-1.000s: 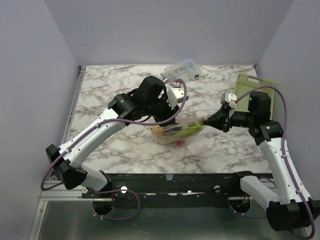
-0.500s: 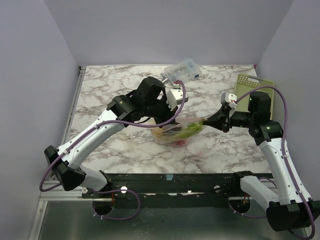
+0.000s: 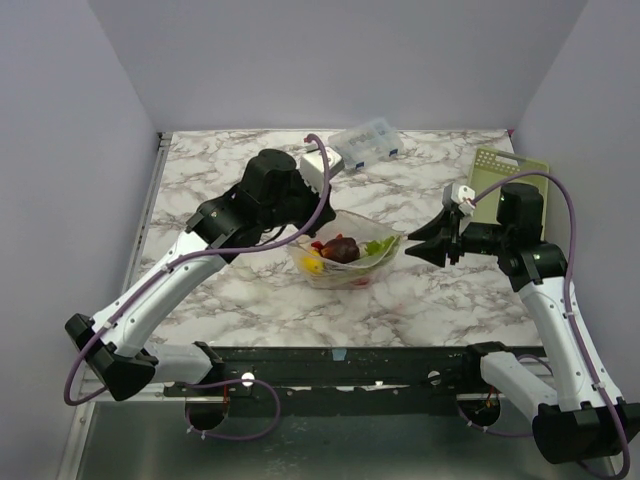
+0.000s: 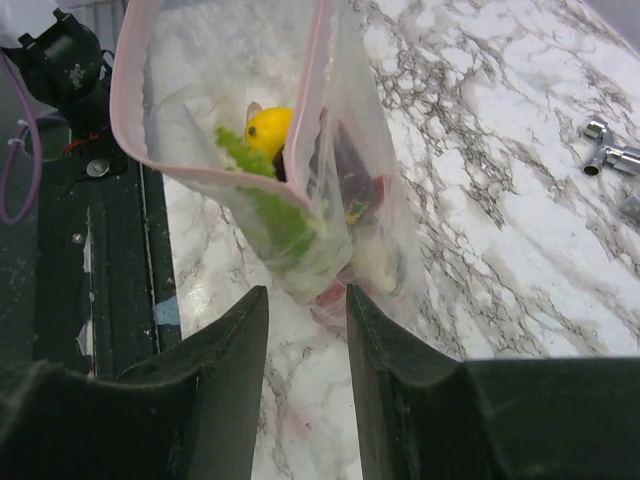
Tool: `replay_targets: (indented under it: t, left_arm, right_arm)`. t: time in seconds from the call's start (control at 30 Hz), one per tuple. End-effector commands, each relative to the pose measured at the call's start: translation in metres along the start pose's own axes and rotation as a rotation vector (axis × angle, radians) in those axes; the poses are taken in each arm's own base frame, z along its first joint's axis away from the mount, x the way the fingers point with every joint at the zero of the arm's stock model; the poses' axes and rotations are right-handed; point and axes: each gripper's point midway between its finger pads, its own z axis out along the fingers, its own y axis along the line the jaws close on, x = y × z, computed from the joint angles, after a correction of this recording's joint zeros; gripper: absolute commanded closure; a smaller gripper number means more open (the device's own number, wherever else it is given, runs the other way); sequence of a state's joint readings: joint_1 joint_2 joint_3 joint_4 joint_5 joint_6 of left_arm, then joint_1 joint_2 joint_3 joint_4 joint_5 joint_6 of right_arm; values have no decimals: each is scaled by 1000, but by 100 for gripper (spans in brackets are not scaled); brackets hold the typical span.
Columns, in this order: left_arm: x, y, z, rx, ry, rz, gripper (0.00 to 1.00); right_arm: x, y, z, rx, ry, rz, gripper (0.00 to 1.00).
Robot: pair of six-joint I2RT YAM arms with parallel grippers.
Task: Open the zip-top bag and remove the fake food
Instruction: Open the zipper of the food storage bag at the center of the board.
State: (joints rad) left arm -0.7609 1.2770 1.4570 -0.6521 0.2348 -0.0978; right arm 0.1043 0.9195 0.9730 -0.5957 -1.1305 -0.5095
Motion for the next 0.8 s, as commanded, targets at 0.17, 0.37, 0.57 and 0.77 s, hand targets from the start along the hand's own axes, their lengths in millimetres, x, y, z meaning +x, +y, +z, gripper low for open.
replay_targets:
  t: [0.17,0.37,0.57,0.77]
  left_arm:
    - [-41,56,-31,-351,-220,-165,100]
    - [-50,89,-56,-564,-326,-255,100]
    - [-44,107,-58,-685,-321,-271,100]
    - [-27,105,-31,-705,-299,-273,100]
  right_arm:
    - [-9,1,-5,18,-28,7,51]
    - [-5,2,-6,28,-32,12,50]
    - [-1,1,-6,32,-35,18,49]
    - [4,0,-4,32,-37,33,47]
